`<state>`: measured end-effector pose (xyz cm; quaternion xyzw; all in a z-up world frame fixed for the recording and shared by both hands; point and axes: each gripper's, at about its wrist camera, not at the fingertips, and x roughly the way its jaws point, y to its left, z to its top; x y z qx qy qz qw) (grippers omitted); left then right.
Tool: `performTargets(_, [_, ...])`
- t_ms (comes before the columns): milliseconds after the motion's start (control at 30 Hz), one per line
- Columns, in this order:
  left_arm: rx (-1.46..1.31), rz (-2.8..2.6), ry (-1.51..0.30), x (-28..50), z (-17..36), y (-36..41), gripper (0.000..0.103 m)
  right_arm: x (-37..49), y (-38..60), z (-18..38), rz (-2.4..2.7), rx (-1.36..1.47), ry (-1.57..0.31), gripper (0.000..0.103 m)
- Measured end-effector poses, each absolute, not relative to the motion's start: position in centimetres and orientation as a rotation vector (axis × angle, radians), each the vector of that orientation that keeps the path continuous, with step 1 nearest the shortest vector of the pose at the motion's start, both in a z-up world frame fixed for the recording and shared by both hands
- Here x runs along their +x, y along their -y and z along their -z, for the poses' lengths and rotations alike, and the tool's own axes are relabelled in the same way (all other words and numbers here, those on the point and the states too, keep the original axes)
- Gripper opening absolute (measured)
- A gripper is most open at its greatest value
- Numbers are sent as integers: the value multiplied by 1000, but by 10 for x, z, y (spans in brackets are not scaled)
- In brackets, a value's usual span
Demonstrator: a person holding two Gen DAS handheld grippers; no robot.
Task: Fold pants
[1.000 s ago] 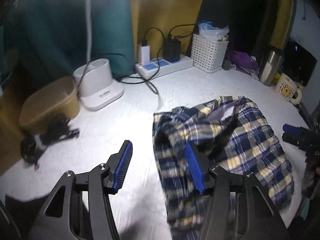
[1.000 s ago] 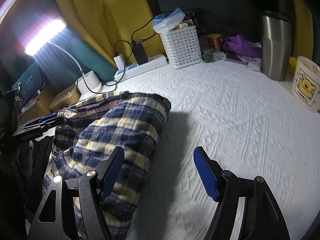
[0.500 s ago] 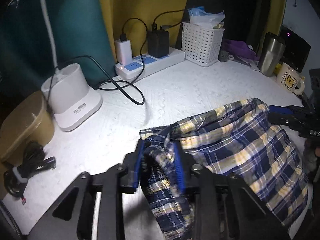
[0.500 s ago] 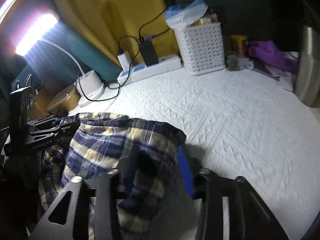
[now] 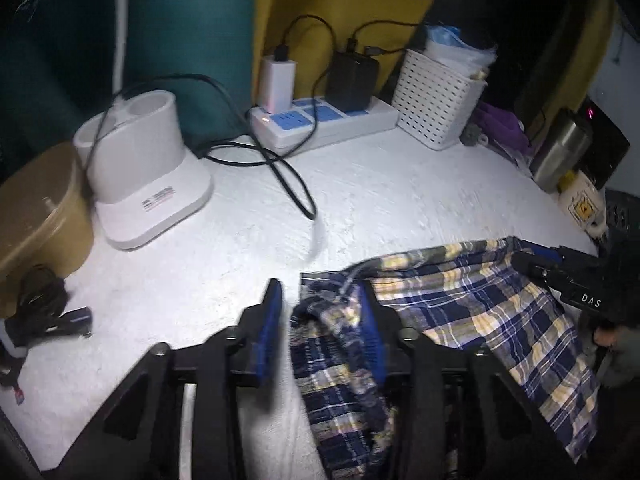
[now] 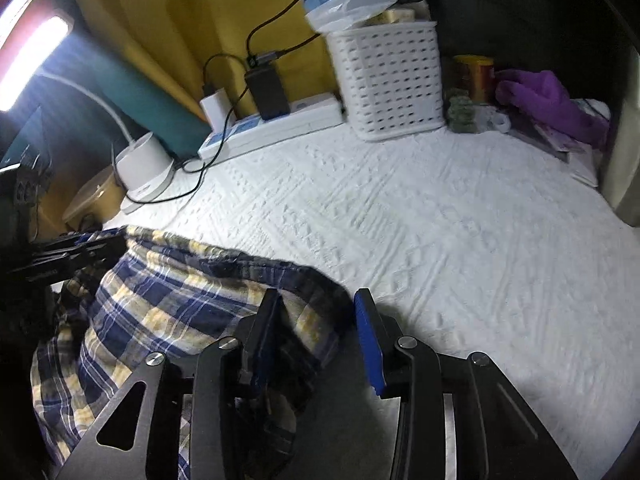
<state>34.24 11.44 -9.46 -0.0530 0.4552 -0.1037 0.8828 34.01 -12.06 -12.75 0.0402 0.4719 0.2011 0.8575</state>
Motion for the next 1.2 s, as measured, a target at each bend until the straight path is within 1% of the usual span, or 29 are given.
performTargets(67, [-121,212,-935,338,89,-117,53,337,124,123,-403,82,-982,39])
performTargets(267, [-112,213,-889,315,65,-115,54,324,138,104,-358,91,-962,39])
performTargets(333, [-126,210,-867,305,58,-118,57,316,142,97,-353,96,-960,40])
performTargets(367, [-133,195,-872,301,56,-121,64,311,144,94,-354,98,-962,42])
performTargets(400, [-142,191,-863,297,53,-124,71,303,145,91,-354,96,-966,42])
performTargets(500, [-150,182,-852,283,48,-129,72,285,146,87,-358,97,-981,42])
performTargets(567, [-140,185,-855,273,47,-128,72,272,146,84,-366,100,-991,45])
performTargets(600, [-136,185,-859,269,48,-127,72,265,145,83,-370,102,-994,56])
performTargets(633, [-133,185,-865,263,49,-125,72,257,144,82,-376,105,-996,72])
performTargets(667, [-133,187,-873,258,52,-124,72,251,143,81,-384,111,-996,77])
performTargets(700, [-131,190,-882,253,54,-122,72,244,142,80,-391,116,-996,80])
performTargets(867, [-125,207,-913,225,68,-112,72,213,136,80,-409,130,-1004,80])
performTargets(1067, [-141,224,-938,198,83,-106,72,187,139,97,-418,217,-1059,79])
performTargets(1100, [-144,226,-940,195,84,-106,72,183,138,101,-427,238,-1068,78])
performTargets(1200, [-151,234,-955,188,90,-104,72,173,133,108,-443,274,-1084,61])
